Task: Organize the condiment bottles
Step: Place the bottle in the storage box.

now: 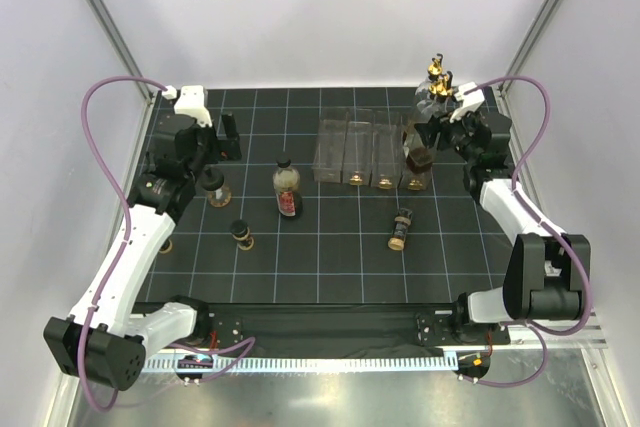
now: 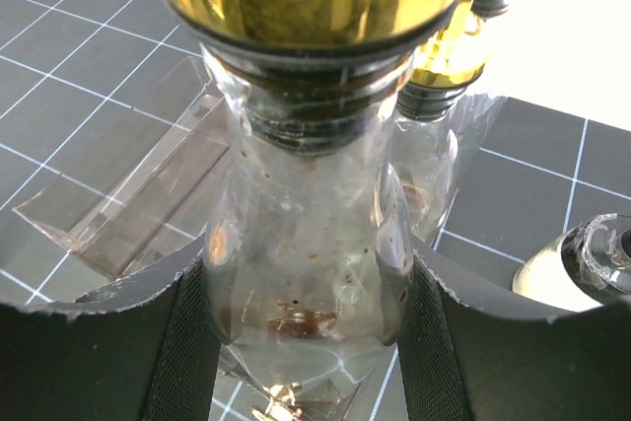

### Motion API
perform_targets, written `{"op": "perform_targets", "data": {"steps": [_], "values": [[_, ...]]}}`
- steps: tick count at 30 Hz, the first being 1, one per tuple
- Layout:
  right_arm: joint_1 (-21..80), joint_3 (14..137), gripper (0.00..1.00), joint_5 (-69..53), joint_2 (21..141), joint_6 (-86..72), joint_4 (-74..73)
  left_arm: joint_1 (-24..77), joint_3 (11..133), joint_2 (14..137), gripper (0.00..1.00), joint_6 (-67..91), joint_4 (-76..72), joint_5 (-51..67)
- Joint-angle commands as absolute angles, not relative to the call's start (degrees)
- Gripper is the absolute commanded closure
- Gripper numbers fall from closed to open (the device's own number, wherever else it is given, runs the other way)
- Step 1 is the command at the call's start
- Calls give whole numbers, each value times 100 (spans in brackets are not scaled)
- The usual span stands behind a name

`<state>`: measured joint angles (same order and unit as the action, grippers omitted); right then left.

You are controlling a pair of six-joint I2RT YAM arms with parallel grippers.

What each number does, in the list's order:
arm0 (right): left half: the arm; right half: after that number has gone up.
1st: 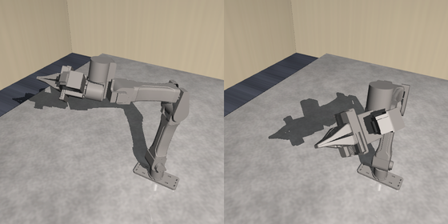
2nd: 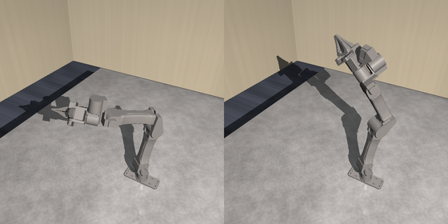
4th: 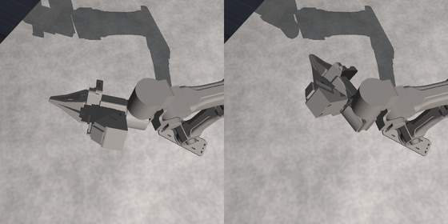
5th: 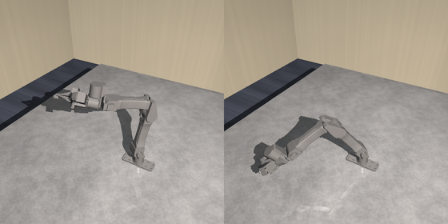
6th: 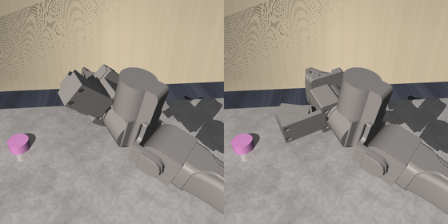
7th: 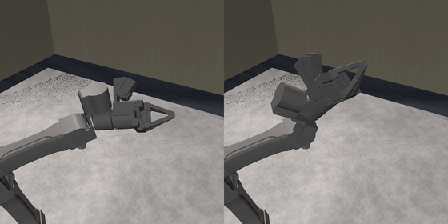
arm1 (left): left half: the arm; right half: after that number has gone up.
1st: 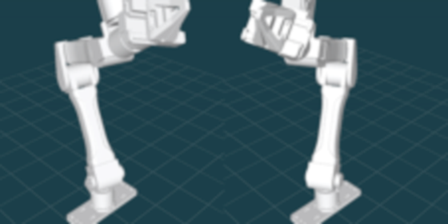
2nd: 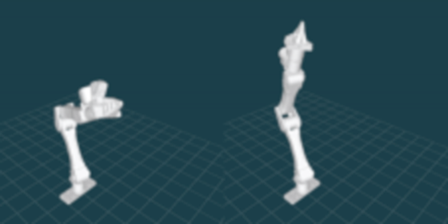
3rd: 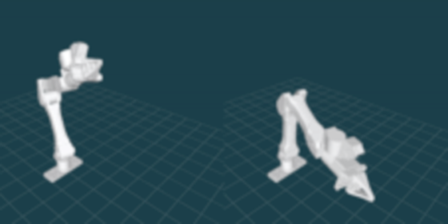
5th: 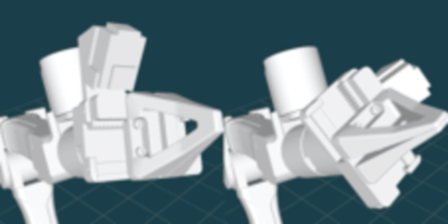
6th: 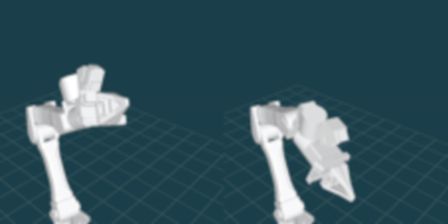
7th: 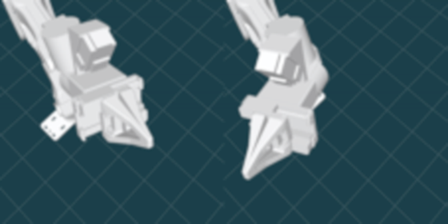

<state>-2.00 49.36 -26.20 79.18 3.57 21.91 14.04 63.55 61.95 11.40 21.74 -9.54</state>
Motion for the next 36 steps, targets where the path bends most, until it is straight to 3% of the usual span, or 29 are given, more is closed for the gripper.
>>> {"op": "perform_targets", "data": {"steps": [1, 16, 22, 25, 26, 28, 29, 32, 34, 36], "values": [[-193, 4983, 96, -2531, 7919, 299, 3278, 1354, 6425, 6038, 0, 1160, 2153, -844], [-132, 4421, 95, -2584, 8051, 624, 3402, 1336, 6293, 5845, 0, 1265, 2153, -616], [-97, 4298, 79, -2663, 8104, 914, 3112, 1336, 6240, 5757, 0, 1380, 2153, -475], [-97, 4237, 65, -2724, 8007, 1081, 2945, 1327, 6179, 5696, 0, 1389, 2153, -291], [-88, 4219, 53, -2759, 7972, 1125, 2910, 1327, 6179, 5695, 0, 1380, 2153, -203], [-88, 4184, 41, -2786, 7840, 1248, 2752, 1318, 6170, 5704, 0, 1415, 2188, -36], [-88, 4157, 28, -2786, 7779, 1283, 2673, 1318, 6170, 5704, 0, 1441, 2232, -35], [-88, 4157, 8, -2725, 7542, 1415, 2436, 1292, 6161, 5660, 0, 1520, 2294, 228], [-97, 4157, 0, -2681, 7323, 1511, 2303, 1283, 6135, 5625, 0, 1564, 2320, 290], [-97, 4210, 0, -2654, 7173, 1651, 2014, 1266, 6135, 5572, 0, 1573, 2364, 378]]}}
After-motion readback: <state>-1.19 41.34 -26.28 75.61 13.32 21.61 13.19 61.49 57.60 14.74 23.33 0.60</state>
